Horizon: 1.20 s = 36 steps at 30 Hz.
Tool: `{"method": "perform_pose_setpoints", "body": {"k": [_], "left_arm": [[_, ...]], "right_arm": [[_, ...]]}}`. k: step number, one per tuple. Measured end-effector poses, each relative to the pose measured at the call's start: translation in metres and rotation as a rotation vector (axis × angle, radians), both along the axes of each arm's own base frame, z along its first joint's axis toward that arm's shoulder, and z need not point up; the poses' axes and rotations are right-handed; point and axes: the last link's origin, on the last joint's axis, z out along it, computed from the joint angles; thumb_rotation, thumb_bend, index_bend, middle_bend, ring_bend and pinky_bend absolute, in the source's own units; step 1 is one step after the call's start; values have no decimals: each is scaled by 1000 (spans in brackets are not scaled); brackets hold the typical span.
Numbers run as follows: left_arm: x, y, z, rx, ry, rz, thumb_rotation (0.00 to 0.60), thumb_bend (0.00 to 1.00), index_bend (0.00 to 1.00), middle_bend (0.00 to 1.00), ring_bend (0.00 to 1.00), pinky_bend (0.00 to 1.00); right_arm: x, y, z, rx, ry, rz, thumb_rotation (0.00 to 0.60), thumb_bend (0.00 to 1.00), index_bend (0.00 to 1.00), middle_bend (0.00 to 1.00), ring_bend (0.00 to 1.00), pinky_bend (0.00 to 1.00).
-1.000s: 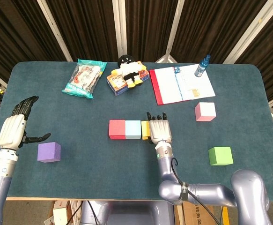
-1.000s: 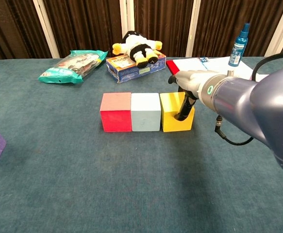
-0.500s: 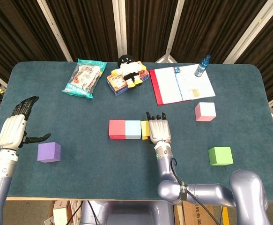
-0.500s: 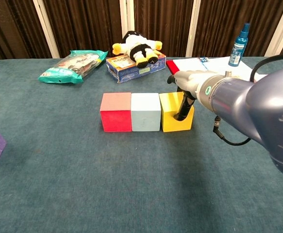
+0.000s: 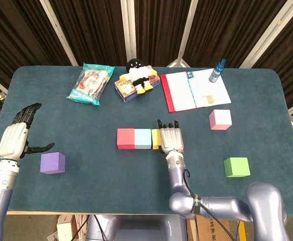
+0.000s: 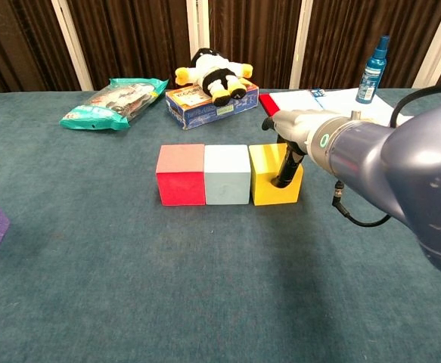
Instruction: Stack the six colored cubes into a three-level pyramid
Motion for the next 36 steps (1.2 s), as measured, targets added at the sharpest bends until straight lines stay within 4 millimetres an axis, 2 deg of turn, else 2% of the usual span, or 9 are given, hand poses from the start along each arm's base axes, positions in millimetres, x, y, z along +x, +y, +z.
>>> {"method": "perform_pose_setpoints", "body": {"k": [36], "left_arm": [[0, 0, 1, 0, -2, 1, 600, 48, 0, 44, 0, 0]], "right_arm": [[3, 0, -1, -3, -22, -36, 600, 341, 0, 379, 186, 0]]}}
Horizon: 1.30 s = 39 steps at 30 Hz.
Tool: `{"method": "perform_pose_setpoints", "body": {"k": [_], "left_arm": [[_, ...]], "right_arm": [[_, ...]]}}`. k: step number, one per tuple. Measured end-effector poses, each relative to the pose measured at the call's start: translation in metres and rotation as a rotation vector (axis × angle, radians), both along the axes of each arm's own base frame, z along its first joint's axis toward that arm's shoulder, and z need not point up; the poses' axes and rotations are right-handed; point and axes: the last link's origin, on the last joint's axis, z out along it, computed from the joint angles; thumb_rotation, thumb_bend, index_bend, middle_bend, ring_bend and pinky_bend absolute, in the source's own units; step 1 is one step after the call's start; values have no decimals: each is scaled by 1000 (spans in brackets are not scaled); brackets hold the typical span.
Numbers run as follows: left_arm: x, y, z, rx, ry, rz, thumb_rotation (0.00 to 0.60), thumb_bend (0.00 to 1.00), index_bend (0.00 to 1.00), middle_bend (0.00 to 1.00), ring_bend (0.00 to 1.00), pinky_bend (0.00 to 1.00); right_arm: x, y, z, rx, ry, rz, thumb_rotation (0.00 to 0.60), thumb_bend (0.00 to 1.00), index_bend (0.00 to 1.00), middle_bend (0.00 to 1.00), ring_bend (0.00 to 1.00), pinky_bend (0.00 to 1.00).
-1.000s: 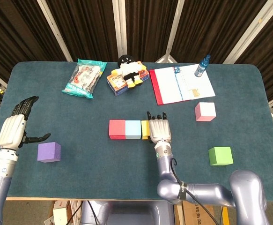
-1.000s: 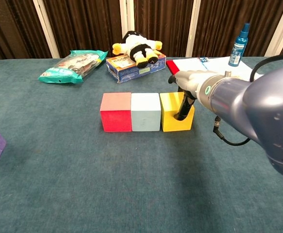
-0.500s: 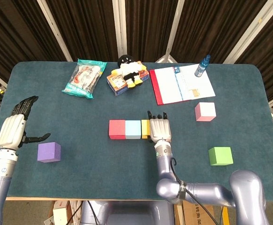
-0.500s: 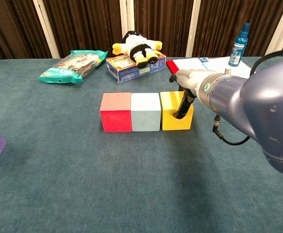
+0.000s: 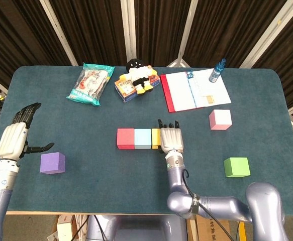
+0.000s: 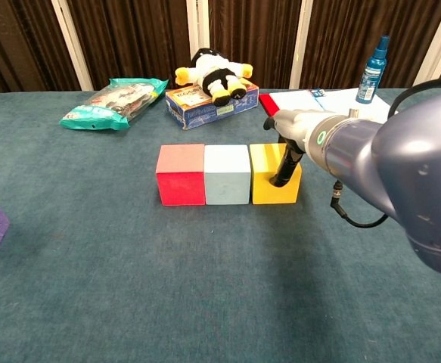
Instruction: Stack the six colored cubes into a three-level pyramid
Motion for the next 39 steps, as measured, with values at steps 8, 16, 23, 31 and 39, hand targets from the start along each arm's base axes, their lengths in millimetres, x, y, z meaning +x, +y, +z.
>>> {"method": "perform_pose_setpoints", "body": {"k": [8, 16, 23, 31, 39], "left_arm": [[0, 0, 0, 0, 1, 1, 600, 48, 0, 44, 0, 0], [0, 0, 0, 2, 1, 1, 600, 48, 0, 44, 0, 0], [0, 1, 0, 0, 2, 1, 600, 49, 0, 45, 0, 0], [0, 0, 0, 0, 2, 3, 600, 48, 0, 45, 0, 0], [0, 0, 0, 0, 0, 1, 600, 48, 0, 45, 0, 0]], "right_arm": [[-1, 0, -1, 3, 0, -3, 600, 341, 0, 379, 186, 0], [1, 1, -3, 7, -1, -1, 600, 340, 0, 379, 176, 0], [1, 3, -4, 19, 0, -2, 600, 341, 0, 286, 76, 0], [0, 5, -6, 31, -11, -7, 600, 341, 0, 164, 12, 0], [1, 6, -4, 28, -28, 6, 600, 341, 0, 62, 0, 0]]}}
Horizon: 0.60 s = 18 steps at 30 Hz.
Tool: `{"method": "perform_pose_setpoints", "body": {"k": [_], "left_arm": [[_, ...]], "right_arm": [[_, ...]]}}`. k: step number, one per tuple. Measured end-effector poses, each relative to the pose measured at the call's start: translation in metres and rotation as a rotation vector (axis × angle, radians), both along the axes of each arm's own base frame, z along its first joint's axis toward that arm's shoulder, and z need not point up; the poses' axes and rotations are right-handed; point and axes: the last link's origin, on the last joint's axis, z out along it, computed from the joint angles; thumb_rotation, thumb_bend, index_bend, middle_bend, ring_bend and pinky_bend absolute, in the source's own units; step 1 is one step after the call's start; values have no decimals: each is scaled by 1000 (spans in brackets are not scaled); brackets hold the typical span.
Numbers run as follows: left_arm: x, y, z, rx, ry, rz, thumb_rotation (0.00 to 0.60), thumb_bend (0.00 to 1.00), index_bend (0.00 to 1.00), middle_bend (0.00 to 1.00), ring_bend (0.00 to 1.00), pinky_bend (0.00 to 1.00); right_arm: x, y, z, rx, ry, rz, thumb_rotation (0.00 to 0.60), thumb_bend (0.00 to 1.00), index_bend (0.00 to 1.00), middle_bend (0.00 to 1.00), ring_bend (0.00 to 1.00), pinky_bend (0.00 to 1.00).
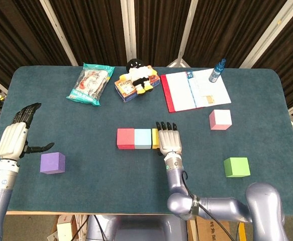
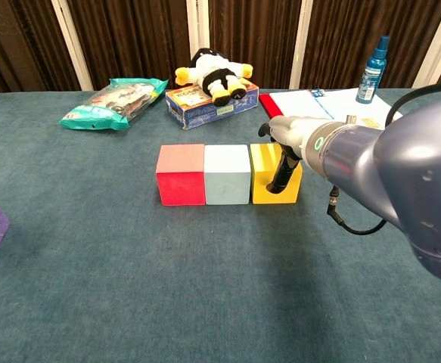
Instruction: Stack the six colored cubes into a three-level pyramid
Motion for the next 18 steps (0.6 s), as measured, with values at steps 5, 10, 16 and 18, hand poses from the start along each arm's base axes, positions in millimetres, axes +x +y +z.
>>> {"method": "perform_pose_setpoints", "body": {"k": [5, 10, 16, 18], "left_arm": [[0, 0, 0, 1, -1, -2, 600, 48, 0, 45, 0, 0], [1, 0, 1, 3, -2, -6, 600, 48, 0, 44, 0, 0], [2, -1, 2, 6, -4, -13, 600, 48, 0, 45, 0, 0], [3, -2, 2, 8, -4, -17, 600, 48, 0, 45, 0, 0]], "right_arm": [[2, 3, 2, 1, -10, 12, 600, 341, 0, 43, 0, 0], [3, 11, 7, 4, -24, 27, 600, 341, 0, 41, 0, 0], [-5, 19, 19, 1, -42, 21, 600, 340, 0, 41, 0, 0], [-7, 22, 23, -3, -53, 17, 600, 340, 0, 41, 0, 0]]}}
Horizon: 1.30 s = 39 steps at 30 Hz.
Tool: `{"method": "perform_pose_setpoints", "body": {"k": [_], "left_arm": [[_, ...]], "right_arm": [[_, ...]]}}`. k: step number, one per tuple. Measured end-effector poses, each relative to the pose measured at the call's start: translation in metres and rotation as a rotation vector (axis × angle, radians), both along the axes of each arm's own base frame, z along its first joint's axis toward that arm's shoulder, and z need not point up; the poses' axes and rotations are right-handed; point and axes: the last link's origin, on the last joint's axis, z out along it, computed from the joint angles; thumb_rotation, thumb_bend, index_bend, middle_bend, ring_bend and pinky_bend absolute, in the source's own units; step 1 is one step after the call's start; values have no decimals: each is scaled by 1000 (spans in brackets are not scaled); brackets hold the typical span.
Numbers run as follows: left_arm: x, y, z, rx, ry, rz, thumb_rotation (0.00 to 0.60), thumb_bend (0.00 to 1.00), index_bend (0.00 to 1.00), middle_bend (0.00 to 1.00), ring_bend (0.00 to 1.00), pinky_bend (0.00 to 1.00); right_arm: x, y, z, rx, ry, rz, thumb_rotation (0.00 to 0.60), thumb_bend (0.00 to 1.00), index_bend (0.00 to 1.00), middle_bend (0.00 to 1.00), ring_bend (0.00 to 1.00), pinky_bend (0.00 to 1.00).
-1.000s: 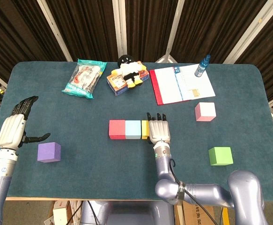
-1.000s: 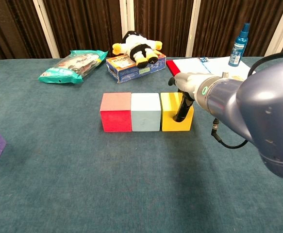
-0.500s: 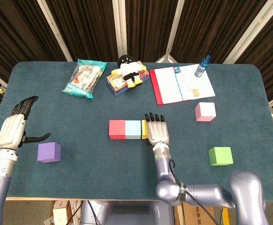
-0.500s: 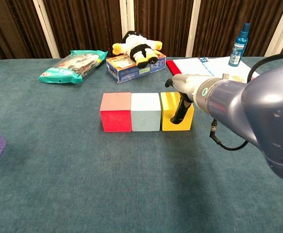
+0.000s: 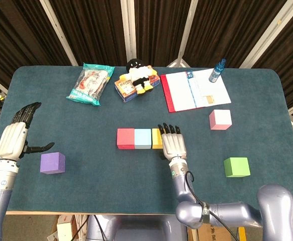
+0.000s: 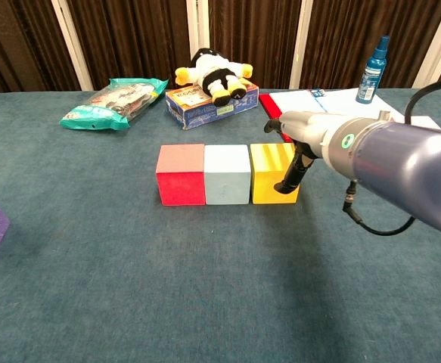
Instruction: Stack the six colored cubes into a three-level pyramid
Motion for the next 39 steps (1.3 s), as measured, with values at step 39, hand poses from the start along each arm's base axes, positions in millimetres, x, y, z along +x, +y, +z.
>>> {"method": "perform_pose_setpoints", "body": {"k": [39], "left_arm": [[6, -5, 3, 10, -1, -21, 600, 48, 0, 45, 0, 0]], "right_arm": [[-52, 33, 4, 68, 24, -99, 600, 341, 0, 41, 0, 0]]}}
